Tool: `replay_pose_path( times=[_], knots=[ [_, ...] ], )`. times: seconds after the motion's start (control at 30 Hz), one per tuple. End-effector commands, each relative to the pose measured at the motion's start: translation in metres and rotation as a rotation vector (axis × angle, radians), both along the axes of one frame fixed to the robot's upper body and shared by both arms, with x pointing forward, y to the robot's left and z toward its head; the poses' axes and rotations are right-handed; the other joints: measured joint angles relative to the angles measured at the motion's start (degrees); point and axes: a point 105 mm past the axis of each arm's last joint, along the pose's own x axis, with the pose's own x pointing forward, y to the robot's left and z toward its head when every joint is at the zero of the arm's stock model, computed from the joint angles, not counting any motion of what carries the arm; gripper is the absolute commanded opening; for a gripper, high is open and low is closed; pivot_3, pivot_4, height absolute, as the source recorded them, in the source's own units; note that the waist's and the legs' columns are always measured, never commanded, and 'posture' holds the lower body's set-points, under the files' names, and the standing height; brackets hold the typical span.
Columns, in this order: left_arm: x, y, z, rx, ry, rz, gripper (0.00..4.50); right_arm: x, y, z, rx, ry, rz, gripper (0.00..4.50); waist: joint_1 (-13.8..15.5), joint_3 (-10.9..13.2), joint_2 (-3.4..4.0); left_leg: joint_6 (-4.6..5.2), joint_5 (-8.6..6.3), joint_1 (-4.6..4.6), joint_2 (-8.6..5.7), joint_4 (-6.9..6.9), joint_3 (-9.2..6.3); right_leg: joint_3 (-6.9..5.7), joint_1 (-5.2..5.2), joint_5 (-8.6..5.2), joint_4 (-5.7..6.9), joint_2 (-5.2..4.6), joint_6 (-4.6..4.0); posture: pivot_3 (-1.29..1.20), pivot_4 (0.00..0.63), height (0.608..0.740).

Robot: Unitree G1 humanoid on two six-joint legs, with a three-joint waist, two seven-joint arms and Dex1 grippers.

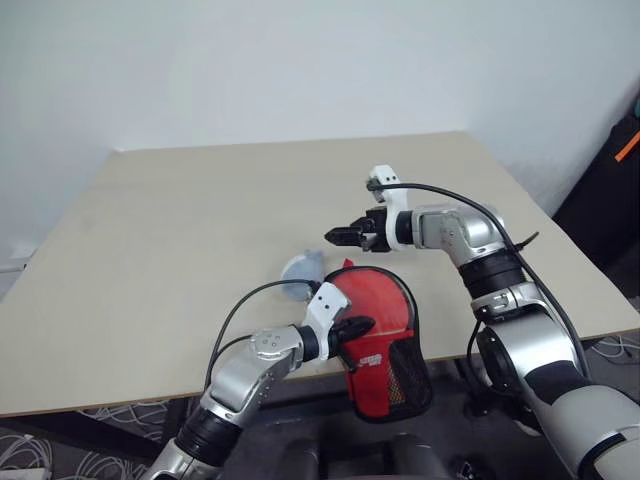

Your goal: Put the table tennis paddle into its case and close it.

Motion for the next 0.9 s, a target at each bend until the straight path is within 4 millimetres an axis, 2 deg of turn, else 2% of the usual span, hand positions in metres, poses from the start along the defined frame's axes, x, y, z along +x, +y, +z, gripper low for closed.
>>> replay_pose_path(
  times=[0.03, 0.23, 0.37, 0.67, 0.9],
  knots=[
    [0.004, -0.002, -0.001, 0.020, -0.017, -0.005, 0.04, 0.002, 0.030, 0.012, 0.002, -0.077, 0.063, 4.50, -0.1, 0.0, 0.03, 0.00, 0.00, 0.03, 0.00, -0.02, 0.00, 0.00, 0.01, 0.00, 0.01, 0.00, 0.00, 0.00, 0.000, 0.740],
    [0.004, -0.001, -0.003, 0.029, -0.014, 0.006, 0.04, 0.007, 0.057, 0.007, 0.012, -0.117, 0.043, 4.50, 0.0, 0.0, 0.02, -0.02, -0.01, -0.03, -0.04, 0.01, -0.17, -0.09, 0.04, 0.00, -0.01, -0.01, 0.00, 0.00, 0.000, 0.740],
    [0.005, -0.001, -0.003, 0.026, -0.017, 0.012, 0.04, 0.004, 0.068, -0.006, -0.008, -0.123, 0.043, 4.50, -0.1, 0.0, 0.03, -0.03, -0.01, 0.00, -0.03, -0.02, -0.22, -0.12, 0.04, 0.01, 0.01, 0.00, -0.01, 0.00, 0.000, 0.740],
    [0.004, 0.001, -0.003, 0.031, -0.019, 0.022, 0.04, 0.001, 0.066, -0.032, -0.097, -0.127, 0.050, 4.50, -0.3, 0.0, 0.04, -0.03, 0.00, 0.00, -0.03, -0.04, -0.26, -0.14, 0.03, 0.10, 0.03, 0.01, -0.16, 0.00, 0.000, 0.740],
    [0.005, 0.003, -0.002, 0.033, -0.018, 0.027, 0.04, -0.002, 0.056, -0.043, -0.176, -0.127, 0.120, 4.50, -0.7, 0.0, 0.05, -0.04, 0.00, 0.01, -0.05, -0.04, -0.35, -0.19, 0.07, 0.11, 0.03, 0.01, -0.18, 0.00, 0.000, 0.740]
  ],
)
